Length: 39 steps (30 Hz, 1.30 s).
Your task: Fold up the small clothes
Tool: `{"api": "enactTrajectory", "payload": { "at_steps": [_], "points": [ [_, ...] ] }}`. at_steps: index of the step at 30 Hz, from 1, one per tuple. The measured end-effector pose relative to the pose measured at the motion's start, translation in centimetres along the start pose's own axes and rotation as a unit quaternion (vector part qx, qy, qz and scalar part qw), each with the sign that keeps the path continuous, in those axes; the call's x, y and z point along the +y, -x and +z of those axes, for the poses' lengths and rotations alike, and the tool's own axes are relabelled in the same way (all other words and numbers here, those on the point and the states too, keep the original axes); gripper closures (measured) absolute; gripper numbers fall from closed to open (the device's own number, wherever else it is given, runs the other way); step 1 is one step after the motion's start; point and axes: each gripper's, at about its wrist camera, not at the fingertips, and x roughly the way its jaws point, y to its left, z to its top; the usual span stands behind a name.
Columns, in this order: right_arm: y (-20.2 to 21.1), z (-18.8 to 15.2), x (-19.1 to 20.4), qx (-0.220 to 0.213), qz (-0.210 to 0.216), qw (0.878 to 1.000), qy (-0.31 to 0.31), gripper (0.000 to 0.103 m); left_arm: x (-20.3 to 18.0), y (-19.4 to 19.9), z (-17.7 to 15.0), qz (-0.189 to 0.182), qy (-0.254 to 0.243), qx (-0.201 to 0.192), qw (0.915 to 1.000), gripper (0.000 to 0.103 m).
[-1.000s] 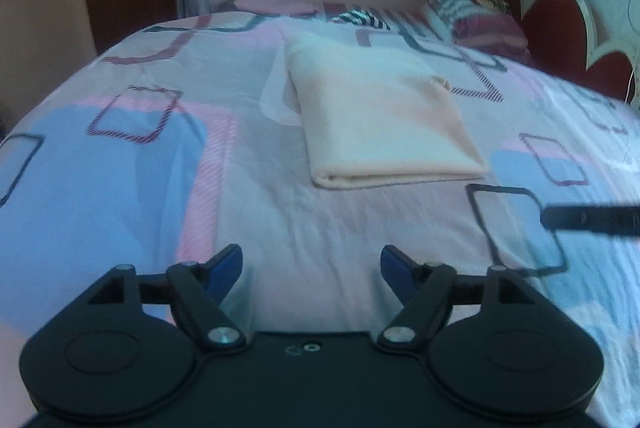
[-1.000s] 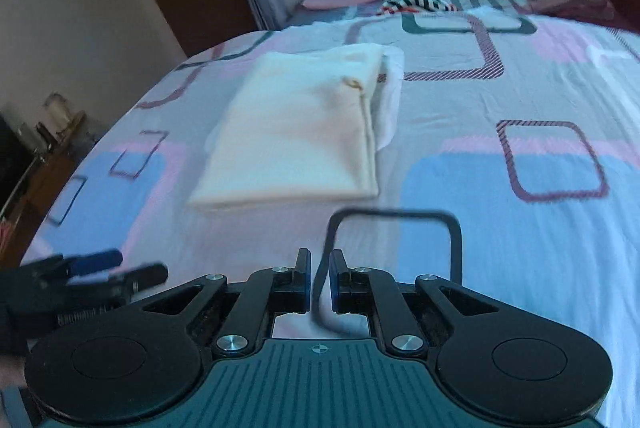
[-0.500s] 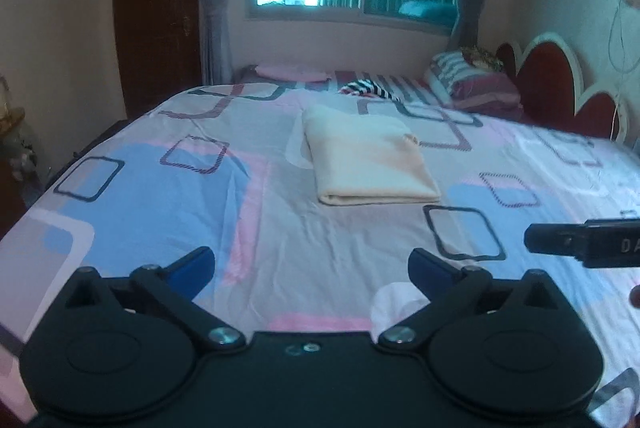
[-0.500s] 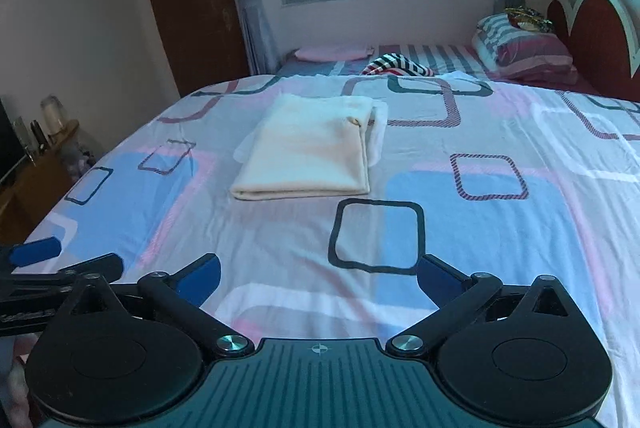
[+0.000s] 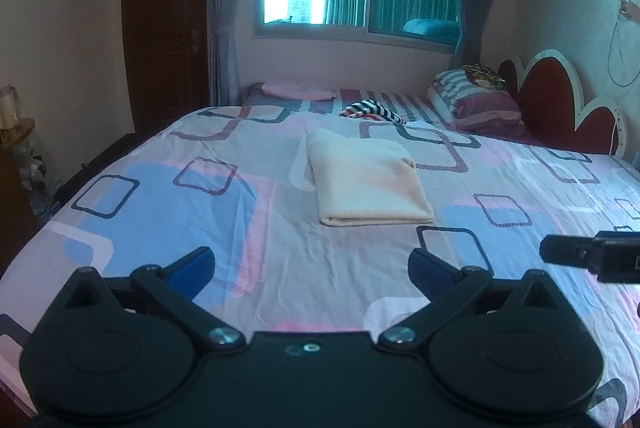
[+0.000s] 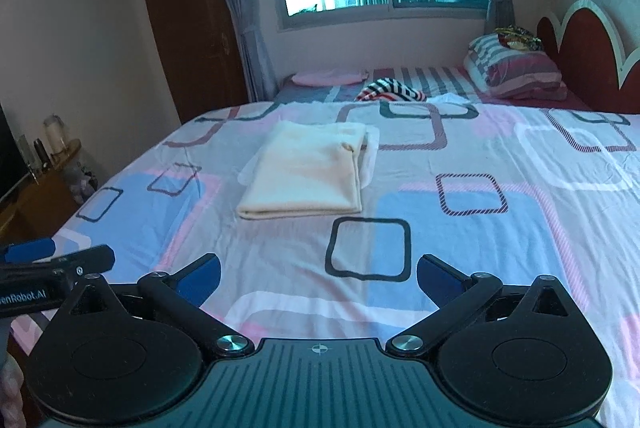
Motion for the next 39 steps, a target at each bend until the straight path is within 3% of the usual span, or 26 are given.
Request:
{"api": "enactTrajectory", "payload": {
  "at_steps": [39],
  "points": [
    [3.5, -0.2, -0.9, -0.027, -0.007, 1.000, 0.008, 0.000, -1.0, 1.5, 0.2, -0.020, -0.036, -0.023, 0.9989, 0.000]
  ]
}}
